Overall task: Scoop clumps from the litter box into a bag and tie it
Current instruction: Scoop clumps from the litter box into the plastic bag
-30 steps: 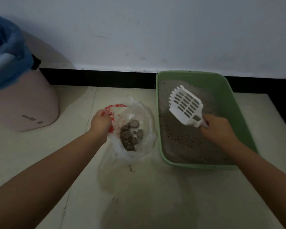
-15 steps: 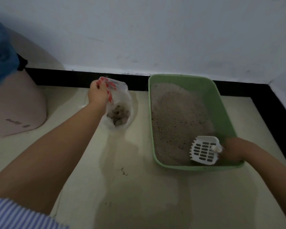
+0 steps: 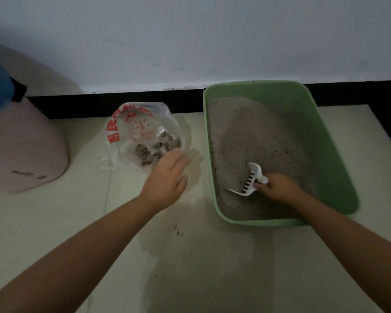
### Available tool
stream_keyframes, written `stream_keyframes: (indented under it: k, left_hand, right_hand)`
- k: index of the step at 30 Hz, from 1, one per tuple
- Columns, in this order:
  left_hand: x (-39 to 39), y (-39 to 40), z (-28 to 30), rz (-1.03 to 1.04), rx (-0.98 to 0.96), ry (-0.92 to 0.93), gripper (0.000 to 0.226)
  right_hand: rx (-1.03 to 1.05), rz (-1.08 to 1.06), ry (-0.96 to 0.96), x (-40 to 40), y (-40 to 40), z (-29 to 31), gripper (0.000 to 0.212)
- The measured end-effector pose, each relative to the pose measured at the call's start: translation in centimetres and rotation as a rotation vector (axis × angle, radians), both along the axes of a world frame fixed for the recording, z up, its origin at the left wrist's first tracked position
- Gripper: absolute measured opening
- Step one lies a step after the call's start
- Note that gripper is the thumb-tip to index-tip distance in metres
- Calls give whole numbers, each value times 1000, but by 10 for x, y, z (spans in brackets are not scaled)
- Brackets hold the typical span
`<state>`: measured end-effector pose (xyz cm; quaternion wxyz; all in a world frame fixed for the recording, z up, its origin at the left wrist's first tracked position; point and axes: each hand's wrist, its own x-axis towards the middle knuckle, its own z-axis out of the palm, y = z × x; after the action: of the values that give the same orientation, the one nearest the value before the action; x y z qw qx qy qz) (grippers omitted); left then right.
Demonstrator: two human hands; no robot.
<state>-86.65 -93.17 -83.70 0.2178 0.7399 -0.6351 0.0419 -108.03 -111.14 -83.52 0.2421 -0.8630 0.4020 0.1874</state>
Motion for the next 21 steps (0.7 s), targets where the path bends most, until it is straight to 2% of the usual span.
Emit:
stream_keyframes:
  k: [7, 13, 15, 18, 21]
  left_hand:
    - [-46, -28, -13, -322, -56, 23, 37]
    - [-45, -35, -25, -360, -63, -31, 31]
    - [-45, -37, -26, -355, -78, -62, 30]
    - [-45, -39, -28, -354, -78, -80, 29]
    - [-44, -40, -30, -352, -90, -97, 29]
  right_hand:
    - [122, -200, -359, -3, -5, -9, 24]
    - [69, -489, -596, -18, -14, 9, 36]
    - [-2, -494, -581, -22, -20, 19, 35]
    - [-77, -363, -451, -24, -24, 27, 27]
    - [-120, -377, -455, -27, -24, 31, 28]
